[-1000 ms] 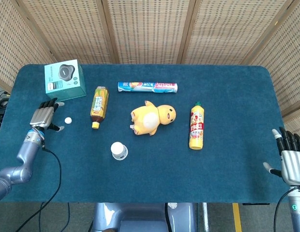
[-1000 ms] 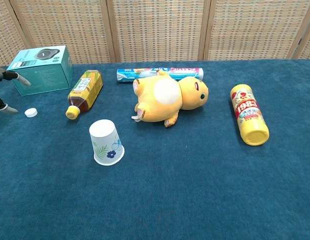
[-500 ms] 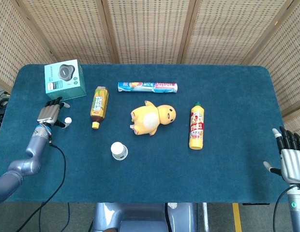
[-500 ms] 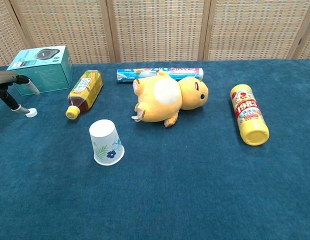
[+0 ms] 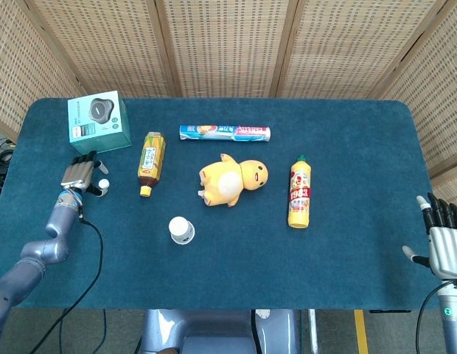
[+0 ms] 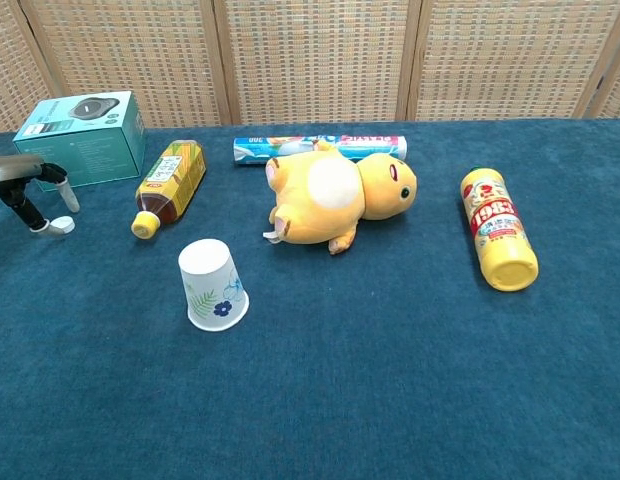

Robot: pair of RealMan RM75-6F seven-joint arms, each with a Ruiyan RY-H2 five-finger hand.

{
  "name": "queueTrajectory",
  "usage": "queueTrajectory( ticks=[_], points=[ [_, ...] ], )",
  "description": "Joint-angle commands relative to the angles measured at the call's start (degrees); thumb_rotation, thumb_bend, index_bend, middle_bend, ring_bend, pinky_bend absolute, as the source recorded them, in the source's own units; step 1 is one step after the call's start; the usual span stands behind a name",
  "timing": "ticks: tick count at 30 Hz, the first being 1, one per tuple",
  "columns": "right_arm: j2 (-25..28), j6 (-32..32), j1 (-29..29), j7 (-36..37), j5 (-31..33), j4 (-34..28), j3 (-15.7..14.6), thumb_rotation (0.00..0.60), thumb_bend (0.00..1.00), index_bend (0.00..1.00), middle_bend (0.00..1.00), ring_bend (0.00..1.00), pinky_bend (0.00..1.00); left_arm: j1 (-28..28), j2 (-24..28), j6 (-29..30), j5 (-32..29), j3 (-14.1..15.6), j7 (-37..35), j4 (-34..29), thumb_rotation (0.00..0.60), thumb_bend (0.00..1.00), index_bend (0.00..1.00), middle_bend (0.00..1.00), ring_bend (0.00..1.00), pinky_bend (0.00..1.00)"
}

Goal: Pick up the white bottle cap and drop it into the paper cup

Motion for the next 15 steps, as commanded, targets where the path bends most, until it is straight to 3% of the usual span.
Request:
queueTrajectory(
  ticks=[1,15],
  points=[
    [-0.03,-0.10,0.03,0.00,0.11,0.04,-0.01,0.600,0.00,0.06,0.00,0.00,0.00,0.11,-0.22,-0.14,0.41,0.05,-0.60,0.46,0.600,0.28,0.39,0.00,0.00,0.00],
    [-0.11,-0.10,0.07,-0.16,0.36,-0.04,0.03,0.600,0.00,0.07,0.00,0.00,0.00,0.37,-0.41,-0.62,2.62,0.06,-3.85,1.44,0.600,0.29,0.43,0.00,0.00,0.00]
  ],
)
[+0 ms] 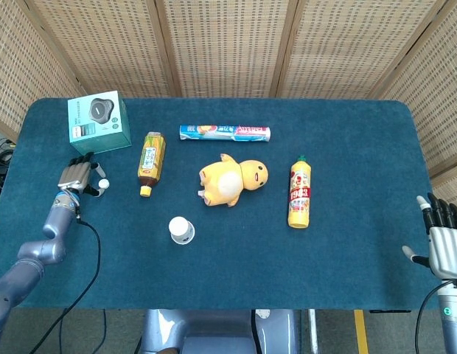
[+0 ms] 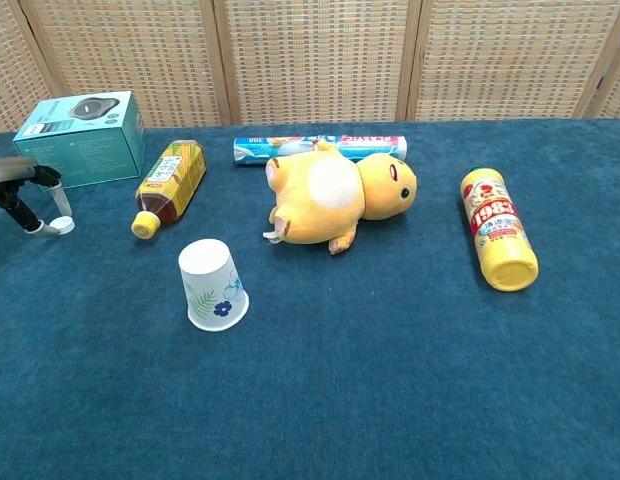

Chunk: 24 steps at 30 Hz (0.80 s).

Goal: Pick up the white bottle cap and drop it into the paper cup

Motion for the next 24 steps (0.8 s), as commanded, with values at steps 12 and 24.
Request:
queueTrajectory(
  ticks=[12,24],
  points=[
    [0.10,0.13,0.00,0.40,-0.01,0.04,0.04,0.600,0.00,0.07,0.00,0.00,0.00,-0.47,-0.62,-1.56,0.03,-0.48,-0.61,1.12,0.600,0.29,0.59,0.00,0.00,0.00],
    [0.50,0.36,-0.11,1.05,-0.38,-0.39,-0.04,0.600,0.00,0.07,0.00,0.00,0.00,2.20,6.69,6.96,3.99,-0.33,-1.74,-13.50,0.600,0.30,0.60,0.00,0.00,0.00]
  ],
)
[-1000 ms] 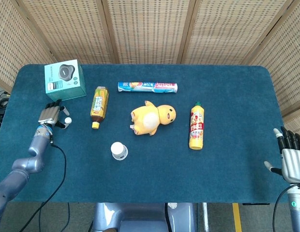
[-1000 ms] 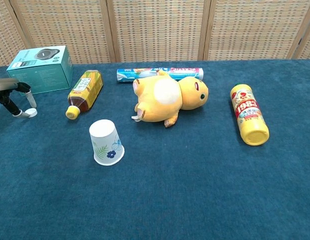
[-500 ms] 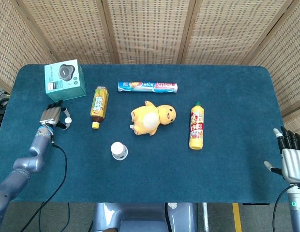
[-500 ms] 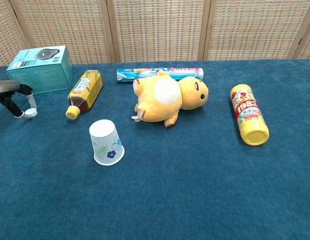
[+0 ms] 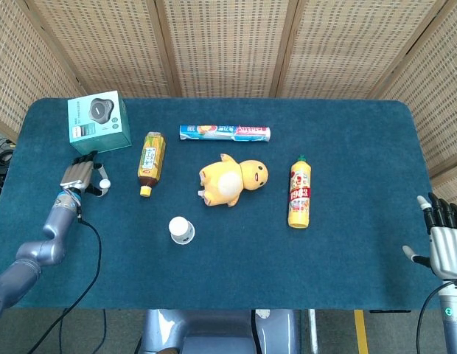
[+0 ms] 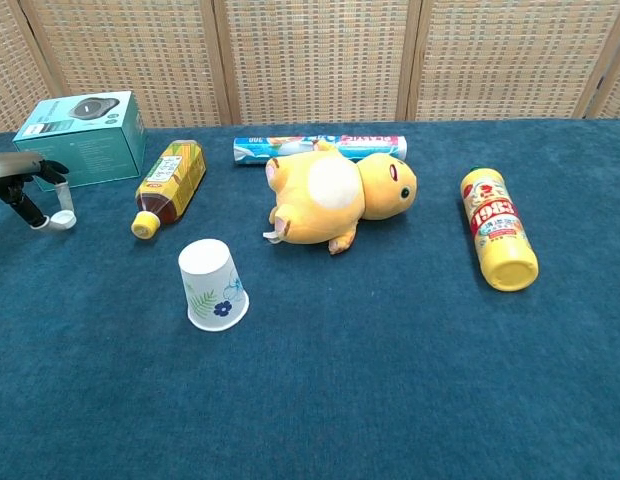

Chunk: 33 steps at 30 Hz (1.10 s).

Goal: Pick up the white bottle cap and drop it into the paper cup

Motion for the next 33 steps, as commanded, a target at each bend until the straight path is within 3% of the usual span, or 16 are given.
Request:
queueTrajectory(
  ticks=[1,3,8,12,16,24,33],
  points=[
    [0.05,0.06,-0.02,0.05,-0.03,-0.08,0.00,0.600,0.00,0.07,0.00,0.00,0.00,1.76,4.97,6.52,3.76,0.40,-0.93,-10.01,0.600,0.30,0.61,0.00,0.00,0.00],
    [0.03,0.06,0.00,0.03,-0.04,-0.09,0.01,0.600,0.00,0.07,0.00,0.00,0.00,2.68,8.31,11.01,6.64,0.86,-0.61,-17.88,0.600,0.30,0.61,0.00,0.00,0.00],
    [0.00,0.05,0.02,0.03,-0.01,-0.14,0.02,0.600,0.00,0.07,0.00,0.00,0.00,3.79,14.63,15.46,9.05,1.59,2.88,-33.18,0.600,0.31,0.61,0.00,0.00,0.00],
    [0.13,0.06,-0.04,0.28,0.06,-0.17,0.04,0.600,0.00,0.07,0.00,0.00,0.00,3.72,18.04,16.64,9.47,2.12,6.55,-43.06,0.600,0.31,0.60,0.00,0.00,0.00],
    [0.34,0.17,-0.17,0.84,0.13,-0.08,0.12,0.600,0.00,0.07,0.00,0.00,0.00,2.46,20.22,16.25,7.21,3.14,14.57,-51.33,0.600,0.31,0.60,0.00,0.00,0.00],
    [0.75,0.18,-0.36,1.87,0.12,0.08,0.13,0.600,0.00,0.07,0.00,0.00,0.00,0.31,18.97,17.61,2.68,4.69,24.34,-57.78,0.600,0.30,0.60,0.00,0.00,0.00],
    [1.41,0.53,-0.66,3.15,-0.03,-0.22,0.25,0.600,0.00,0.07,0.00,0.00,0.00,-0.64,19.24,18.64,-0.17,6.33,27.88,-61.61,0.600,0.30,0.59,0.00,0.00,0.00]
  ],
)
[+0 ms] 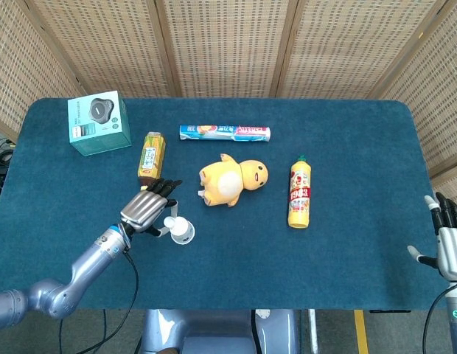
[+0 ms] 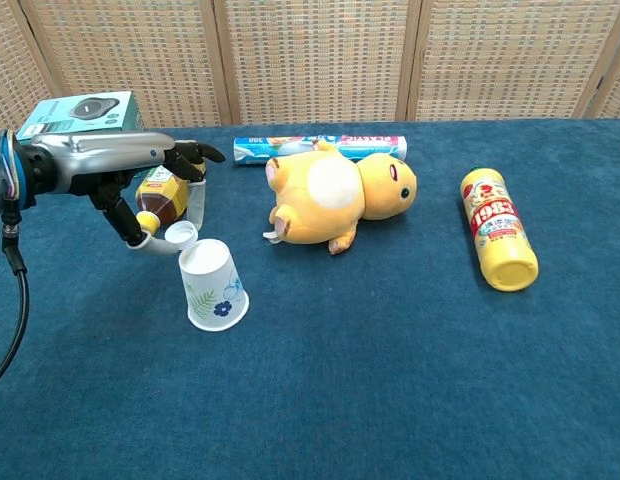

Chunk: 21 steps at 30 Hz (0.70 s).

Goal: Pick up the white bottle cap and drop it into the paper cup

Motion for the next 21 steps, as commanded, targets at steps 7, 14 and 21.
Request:
queueTrajectory(
  ticks=[7,14,21],
  points=[
    [0.07,-0.07,0.05,-0.06,-0.22,-0.28,-0.09,0.600,0.00,0.07,0.00,0.00,0.00,-0.95,0.03,0.87,-1.72,1.30,1.87,-0.86,0.600,0.30,0.58,0.00,0.00,0.00],
    [0.03,-0.12,0.09,-0.20,-0.19,-0.37,-0.10,0.600,0.00,0.07,0.00,0.00,0.00,-1.90,-1.16,1.20,-2.89,1.48,2.46,-0.17,0.600,0.29,0.53,0.00,0.00,0.00],
    [0.23,0.01,-0.02,0.14,-0.24,-0.57,-0.09,0.600,0.00,0.07,0.00,0.00,0.00,-2.71,-1.86,1.06,-2.77,1.92,2.28,-0.14,0.600,0.28,0.34,0.00,0.00,0.00]
  ],
)
